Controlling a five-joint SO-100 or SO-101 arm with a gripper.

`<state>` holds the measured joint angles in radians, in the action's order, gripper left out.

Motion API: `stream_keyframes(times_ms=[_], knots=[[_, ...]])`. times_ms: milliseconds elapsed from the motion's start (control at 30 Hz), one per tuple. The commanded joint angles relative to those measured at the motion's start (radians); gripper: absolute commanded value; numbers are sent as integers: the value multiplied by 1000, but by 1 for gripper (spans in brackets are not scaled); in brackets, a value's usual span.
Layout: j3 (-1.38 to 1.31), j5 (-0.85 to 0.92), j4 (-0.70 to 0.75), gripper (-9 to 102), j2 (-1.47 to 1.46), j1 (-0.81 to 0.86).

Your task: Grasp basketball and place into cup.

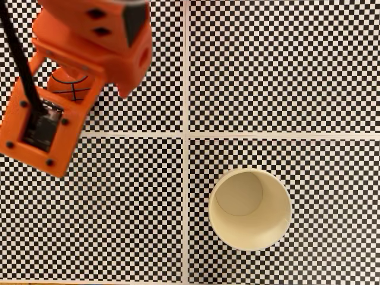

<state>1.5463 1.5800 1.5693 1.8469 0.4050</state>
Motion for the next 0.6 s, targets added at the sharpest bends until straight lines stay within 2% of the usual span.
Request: stream_keyframes(times_ms=[0,400,500,567], knots=[[-15,-14,-3,32,-40,44],[-147,9,2,51,-239,143],[-153,31,-8,50,-249,152],[-155,35,-8,54,-256,153]])
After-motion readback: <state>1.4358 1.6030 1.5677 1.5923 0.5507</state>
